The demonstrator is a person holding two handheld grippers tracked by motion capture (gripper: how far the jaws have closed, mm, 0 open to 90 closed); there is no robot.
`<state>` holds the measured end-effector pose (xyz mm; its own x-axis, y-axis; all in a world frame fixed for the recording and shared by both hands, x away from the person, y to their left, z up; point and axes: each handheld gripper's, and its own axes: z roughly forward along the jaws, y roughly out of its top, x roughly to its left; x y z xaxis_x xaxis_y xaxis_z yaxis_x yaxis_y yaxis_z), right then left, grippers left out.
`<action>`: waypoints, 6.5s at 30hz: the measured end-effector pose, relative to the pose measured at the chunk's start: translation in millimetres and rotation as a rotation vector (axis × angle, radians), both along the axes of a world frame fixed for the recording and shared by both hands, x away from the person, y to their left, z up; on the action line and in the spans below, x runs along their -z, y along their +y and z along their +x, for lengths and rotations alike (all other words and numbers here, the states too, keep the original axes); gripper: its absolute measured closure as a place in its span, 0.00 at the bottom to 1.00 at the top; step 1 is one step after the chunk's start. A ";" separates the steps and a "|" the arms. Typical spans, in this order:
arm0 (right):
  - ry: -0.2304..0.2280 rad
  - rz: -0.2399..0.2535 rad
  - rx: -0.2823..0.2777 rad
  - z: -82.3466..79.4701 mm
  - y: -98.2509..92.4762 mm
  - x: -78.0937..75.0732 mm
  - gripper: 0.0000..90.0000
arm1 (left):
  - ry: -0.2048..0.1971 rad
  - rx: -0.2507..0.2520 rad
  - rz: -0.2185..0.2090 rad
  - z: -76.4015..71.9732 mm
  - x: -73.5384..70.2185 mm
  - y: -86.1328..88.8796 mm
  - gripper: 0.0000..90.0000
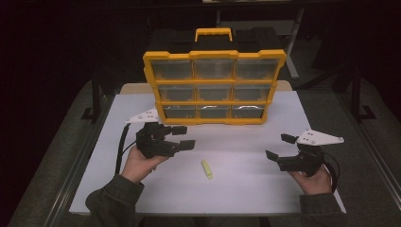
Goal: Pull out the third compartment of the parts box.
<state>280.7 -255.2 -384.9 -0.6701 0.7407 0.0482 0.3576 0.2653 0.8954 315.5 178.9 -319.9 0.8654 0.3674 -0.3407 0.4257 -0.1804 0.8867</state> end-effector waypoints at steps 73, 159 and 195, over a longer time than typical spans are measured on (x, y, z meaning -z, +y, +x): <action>-0.013 0.018 -0.039 3.0 -3.5 -3.0 0.16 | 0.195 -0.362 -0.384 112.2 -39.2 -161.0 0.69; 0.027 0.051 -0.074 8.4 0.6 0.7 0.16 | 0.230 -0.326 -0.495 80.5 -39.7 -162.5 0.93; 0.038 0.035 -0.081 9.0 2.6 2.2 0.16 | -0.034 -0.111 -0.146 65.3 -69.7 -149.8 0.75</action>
<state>289.7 -252.6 -387.1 -0.7249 0.6816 0.0993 0.3699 0.2636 0.8909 380.8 29.1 -250.2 0.8342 0.4103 -0.3684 0.4049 -0.0023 0.9144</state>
